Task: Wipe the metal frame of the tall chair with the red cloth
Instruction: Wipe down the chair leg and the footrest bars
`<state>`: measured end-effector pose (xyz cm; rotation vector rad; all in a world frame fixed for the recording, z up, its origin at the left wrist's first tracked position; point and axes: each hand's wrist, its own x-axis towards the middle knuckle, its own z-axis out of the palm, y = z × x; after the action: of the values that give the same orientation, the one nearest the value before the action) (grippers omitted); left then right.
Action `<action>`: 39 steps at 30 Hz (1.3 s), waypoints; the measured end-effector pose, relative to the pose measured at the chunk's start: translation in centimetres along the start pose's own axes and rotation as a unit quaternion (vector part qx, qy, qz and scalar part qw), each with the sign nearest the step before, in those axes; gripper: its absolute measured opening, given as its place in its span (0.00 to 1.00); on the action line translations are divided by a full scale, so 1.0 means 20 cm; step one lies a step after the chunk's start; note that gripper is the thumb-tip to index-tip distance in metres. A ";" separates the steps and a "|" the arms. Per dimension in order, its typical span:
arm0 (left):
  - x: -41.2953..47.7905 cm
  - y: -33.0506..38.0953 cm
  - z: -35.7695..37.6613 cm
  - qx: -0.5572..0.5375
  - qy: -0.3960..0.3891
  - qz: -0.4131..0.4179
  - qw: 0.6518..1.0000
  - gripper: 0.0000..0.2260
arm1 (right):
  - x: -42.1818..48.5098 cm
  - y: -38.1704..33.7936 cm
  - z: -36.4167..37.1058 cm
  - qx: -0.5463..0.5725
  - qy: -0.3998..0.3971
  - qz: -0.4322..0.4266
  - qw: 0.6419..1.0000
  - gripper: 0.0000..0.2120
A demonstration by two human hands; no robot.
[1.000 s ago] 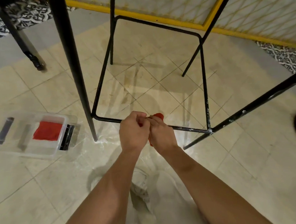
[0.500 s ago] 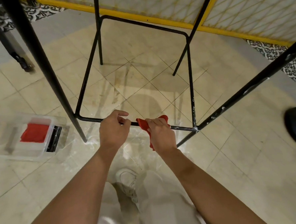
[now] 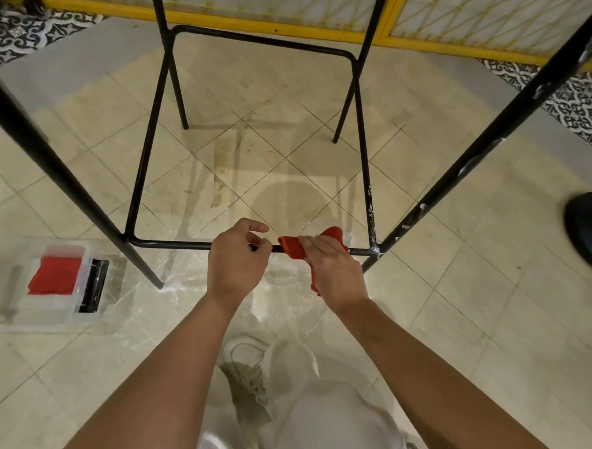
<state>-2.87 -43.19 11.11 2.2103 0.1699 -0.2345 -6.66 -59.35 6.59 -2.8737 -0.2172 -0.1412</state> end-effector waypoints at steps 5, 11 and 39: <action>0.00 -0.01 0.00 0.004 -0.010 -0.001 1.000 0.08 | -0.07 0.14 -0.03 -0.007 0.018 0.040 0.999 0.24; -0.01 0.00 0.00 0.004 -0.017 -0.001 1.000 0.08 | -0.07 0.07 0.00 0.018 0.036 0.114 0.993 0.29; 0.01 -0.05 -0.02 0.025 0.000 -0.001 1.000 0.08 | 0.08 -0.17 0.07 0.056 -0.021 0.072 0.996 0.16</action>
<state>-2.93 -42.35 10.58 2.2592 0.1690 -0.2427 -5.48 -55.46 6.35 -2.7692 -0.0237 -0.0401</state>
